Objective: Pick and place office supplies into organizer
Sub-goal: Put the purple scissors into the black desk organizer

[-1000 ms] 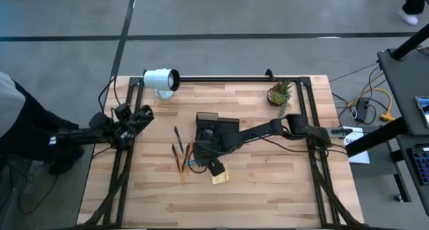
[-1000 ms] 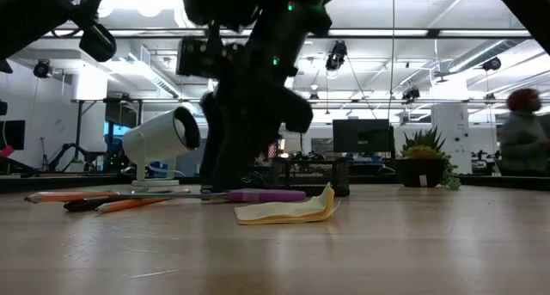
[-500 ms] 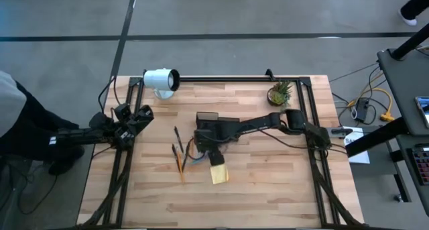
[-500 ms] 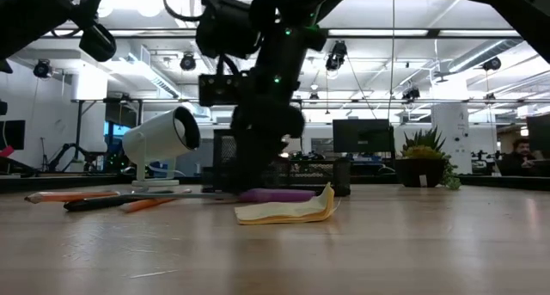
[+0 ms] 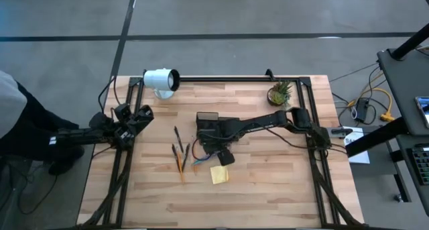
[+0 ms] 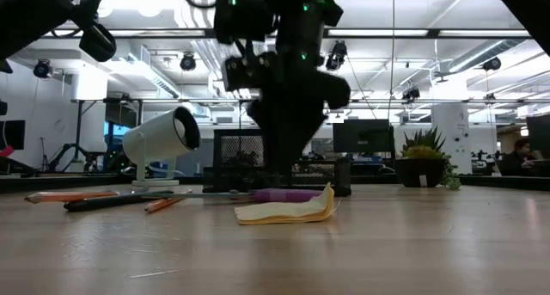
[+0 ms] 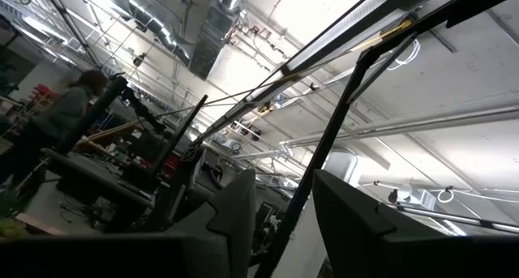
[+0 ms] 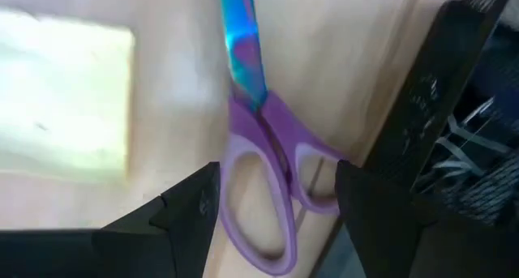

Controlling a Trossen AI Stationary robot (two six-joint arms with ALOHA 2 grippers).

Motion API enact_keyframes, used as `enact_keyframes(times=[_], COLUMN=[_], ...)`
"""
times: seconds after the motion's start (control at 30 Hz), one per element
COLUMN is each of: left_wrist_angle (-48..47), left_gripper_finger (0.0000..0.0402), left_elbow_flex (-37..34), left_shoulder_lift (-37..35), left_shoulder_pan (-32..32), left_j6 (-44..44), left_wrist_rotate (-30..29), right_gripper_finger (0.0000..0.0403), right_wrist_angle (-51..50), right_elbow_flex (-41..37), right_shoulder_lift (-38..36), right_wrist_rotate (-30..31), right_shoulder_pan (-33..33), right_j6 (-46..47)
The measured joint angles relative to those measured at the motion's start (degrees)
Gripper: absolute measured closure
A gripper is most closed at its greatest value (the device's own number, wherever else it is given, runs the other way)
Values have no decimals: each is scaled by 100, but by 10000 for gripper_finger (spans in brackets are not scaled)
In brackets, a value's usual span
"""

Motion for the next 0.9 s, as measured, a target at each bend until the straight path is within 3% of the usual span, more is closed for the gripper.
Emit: enact_keyframes(times=[0.4, 0.9], left_wrist_angle=[-1, 0], left_gripper_finger=[292, 292], left_elbow_flex=[0, 0], left_shoulder_lift=[0, 0], left_shoulder_pan=[-1, -1], left_j6=[-1, 1], left_wrist_rotate=[-1, -6], right_gripper_finger=[186, 316], right_wrist_angle=[40, 227], right_elbow_flex=[-127, -565], right_shoulder_lift=[174, 148], right_wrist_rotate=[2, -16], right_shoulder_pan=[-34, -112], right_j6=[-179, -187])
